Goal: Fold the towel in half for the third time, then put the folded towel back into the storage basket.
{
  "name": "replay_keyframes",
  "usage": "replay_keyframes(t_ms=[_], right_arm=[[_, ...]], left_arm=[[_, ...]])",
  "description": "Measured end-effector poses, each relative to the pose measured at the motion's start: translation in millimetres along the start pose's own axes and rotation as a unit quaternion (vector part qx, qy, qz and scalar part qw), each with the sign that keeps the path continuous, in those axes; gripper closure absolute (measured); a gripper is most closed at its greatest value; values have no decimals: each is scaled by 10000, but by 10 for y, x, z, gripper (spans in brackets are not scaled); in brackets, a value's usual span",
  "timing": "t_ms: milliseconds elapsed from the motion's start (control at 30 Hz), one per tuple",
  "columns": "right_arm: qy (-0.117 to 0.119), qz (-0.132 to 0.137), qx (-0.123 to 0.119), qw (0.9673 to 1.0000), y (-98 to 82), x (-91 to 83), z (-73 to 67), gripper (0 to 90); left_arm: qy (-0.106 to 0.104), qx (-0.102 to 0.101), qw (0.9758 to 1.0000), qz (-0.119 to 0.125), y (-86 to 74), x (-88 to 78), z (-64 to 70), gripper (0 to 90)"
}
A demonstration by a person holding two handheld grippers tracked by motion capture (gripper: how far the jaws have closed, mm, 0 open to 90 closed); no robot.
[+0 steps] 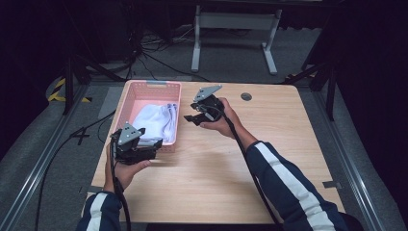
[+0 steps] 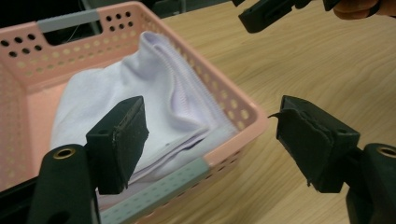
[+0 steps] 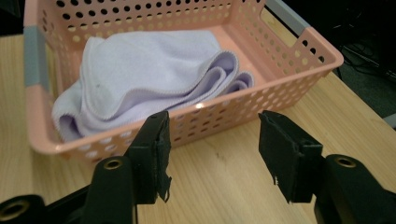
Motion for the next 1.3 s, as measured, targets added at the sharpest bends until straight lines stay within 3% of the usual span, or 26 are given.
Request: replay_keyframes(t_ms=[100, 200, 367, 600, 700, 900, 1033, 1167, 1233, 1300], right_arm=[[23, -80, -77, 9999, -68, -114, -20, 419], [59, -92, -92, 9999, -141, -243, -39, 415], [-40, -237, -218, 9995, -311, -461, -49, 407], [-116, -421, -360, 9984, -589, -781, -79, 393], [-128, -425, -354, 9984, -677, -887, -83, 377], [-246, -645, -453, 9966, -1029, -1251, -152, 363], [-337, -734, -468, 9956, -1162, -1381, -164, 358], [-482, -765, -370, 9952, -1349, -1554, -176, 354], [-521, -719, -199, 9959, -1511, -1672, -181, 352], [-537, -756, -189, 9955, -1552, -1693, -180, 350]], left_arm=[[-129, 231, 9996, -40, 30, 38, 135, 239], [-310, 277, 9991, 9, 41, 72, 262, 228], [-553, 447, 9974, -147, -28, 197, 469, 229], [-911, 705, 9918, -547, -182, 354, 709, 227], [-934, 783, 9903, -666, -231, 400, 749, 226], [-1104, 1040, 9829, -1042, -369, 491, 907, 209], [-1205, 1177, 9784, -1194, -424, 531, 987, 201], [-1308, 1270, 9743, -1321, -473, 571, 1064, 204], [-1419, 1306, 9718, -1360, -502, 597, 1099, 206], [-1424, 1413, 9693, -1424, -535, 618, 1128, 206]])
Point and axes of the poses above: each handheld gripper's, and its own axes: x roughly forward along the jaws, y roughly out of its top, z roughly to its right, the point moved 3 cm from there along x, roughly forward along the jaws, and after that the axes turned 4 degrees about z, right-handed, at the moved point
